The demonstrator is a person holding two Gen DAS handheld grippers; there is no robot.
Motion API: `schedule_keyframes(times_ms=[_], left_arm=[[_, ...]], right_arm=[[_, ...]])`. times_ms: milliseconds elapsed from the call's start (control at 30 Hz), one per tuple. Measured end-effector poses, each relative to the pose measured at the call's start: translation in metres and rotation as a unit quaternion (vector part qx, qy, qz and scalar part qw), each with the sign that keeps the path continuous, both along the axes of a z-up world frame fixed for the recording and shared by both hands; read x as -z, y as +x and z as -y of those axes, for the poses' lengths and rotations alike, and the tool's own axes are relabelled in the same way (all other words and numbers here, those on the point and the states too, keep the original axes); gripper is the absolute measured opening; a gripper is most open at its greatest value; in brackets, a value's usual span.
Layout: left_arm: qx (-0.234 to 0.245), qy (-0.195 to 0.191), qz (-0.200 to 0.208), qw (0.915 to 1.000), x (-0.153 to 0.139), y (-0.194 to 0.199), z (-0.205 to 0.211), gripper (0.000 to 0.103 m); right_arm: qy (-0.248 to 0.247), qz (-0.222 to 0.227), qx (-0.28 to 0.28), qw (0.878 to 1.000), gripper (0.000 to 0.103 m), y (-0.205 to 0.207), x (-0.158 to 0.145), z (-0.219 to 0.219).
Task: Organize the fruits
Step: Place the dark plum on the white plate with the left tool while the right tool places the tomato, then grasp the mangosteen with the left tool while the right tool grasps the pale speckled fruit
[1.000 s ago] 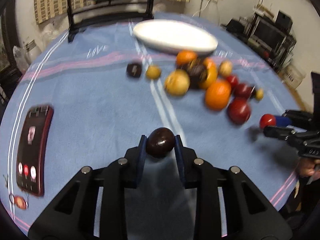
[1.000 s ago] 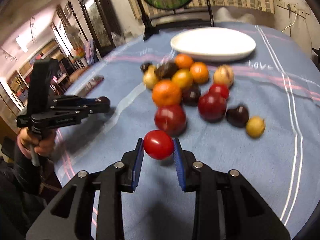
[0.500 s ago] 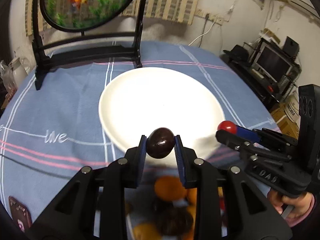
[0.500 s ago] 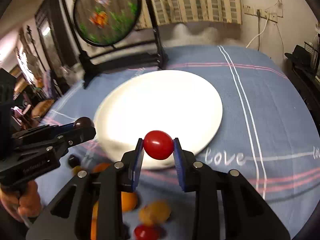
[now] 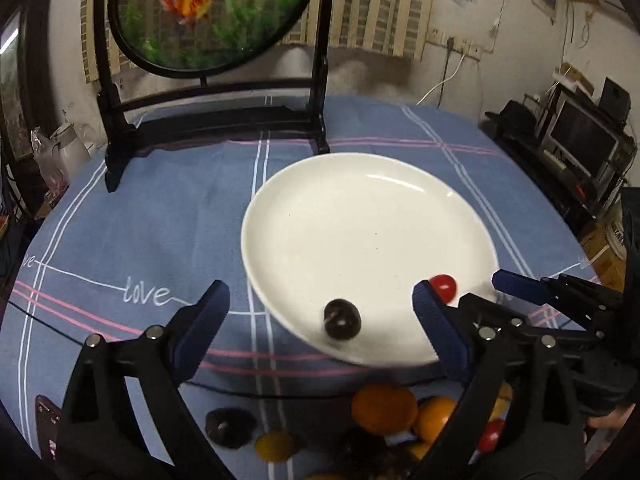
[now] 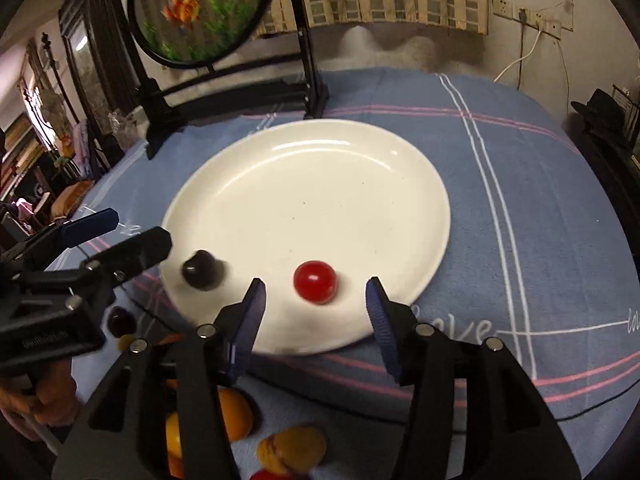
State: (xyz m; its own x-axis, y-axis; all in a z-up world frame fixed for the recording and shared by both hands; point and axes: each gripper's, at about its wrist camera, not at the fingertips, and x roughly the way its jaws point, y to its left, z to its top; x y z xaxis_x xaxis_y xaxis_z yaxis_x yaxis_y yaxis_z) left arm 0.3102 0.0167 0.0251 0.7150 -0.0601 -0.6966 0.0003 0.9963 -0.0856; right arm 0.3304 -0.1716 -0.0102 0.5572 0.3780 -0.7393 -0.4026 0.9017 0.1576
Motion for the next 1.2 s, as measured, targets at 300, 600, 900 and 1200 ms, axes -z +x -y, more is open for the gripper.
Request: schedule_keyframes(times_ms=[300, 600, 900, 1200], left_arm=[[-0.036, 0.008, 0.048, 0.9982, 0.008, -0.078, -0.021, 0.100], [-0.008, -0.027, 0.010, 0.9996, 0.018, -0.092, -0.027, 0.100], [-0.003, -0.033, 0.011, 0.9994, 0.014, -0.098, -0.025, 0.100], [0.014, -0.038, 0.003, 0.9992, 0.017, -0.101, -0.021, 0.100]], right_arm=[[0.043, 0.001, -0.021, 0.999, 0.055, -0.059, 0.004, 0.038], [0.033, -0.037, -0.042, 0.998, 0.055, -0.068, 0.029, 0.031], [0.015, -0.044, -0.055, 0.997, 0.051, -0.066, 0.040, 0.024], [0.022, -0.035, -0.058, 0.997, 0.041, -0.068, 0.037, 0.026]])
